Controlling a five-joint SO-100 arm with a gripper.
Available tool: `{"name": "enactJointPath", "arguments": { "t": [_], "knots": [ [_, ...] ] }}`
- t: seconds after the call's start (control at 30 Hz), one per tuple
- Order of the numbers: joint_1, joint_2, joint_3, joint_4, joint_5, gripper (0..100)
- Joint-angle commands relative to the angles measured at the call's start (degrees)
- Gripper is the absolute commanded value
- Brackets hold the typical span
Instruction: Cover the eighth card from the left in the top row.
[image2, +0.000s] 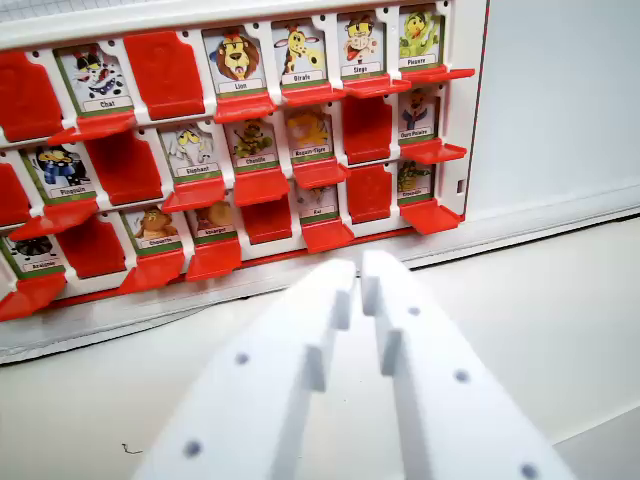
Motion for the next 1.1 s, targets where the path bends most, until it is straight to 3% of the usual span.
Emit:
{"name": "enactJointPath", "arguments": {
  "t": [0.0,0.27,0.47,1.07],
  "knots": [
    [0.5,-2.5,-0.8,-6.3,-1.6,0],
    [2.9,-14.8,-4.0,-15.2,-5.0,0],
    [3.7,-23.6,-8.6,-21.1,-10.6,0],
    [6.3,-40.4,-25.9,-21.8,-15.8,0]
  ]
}}
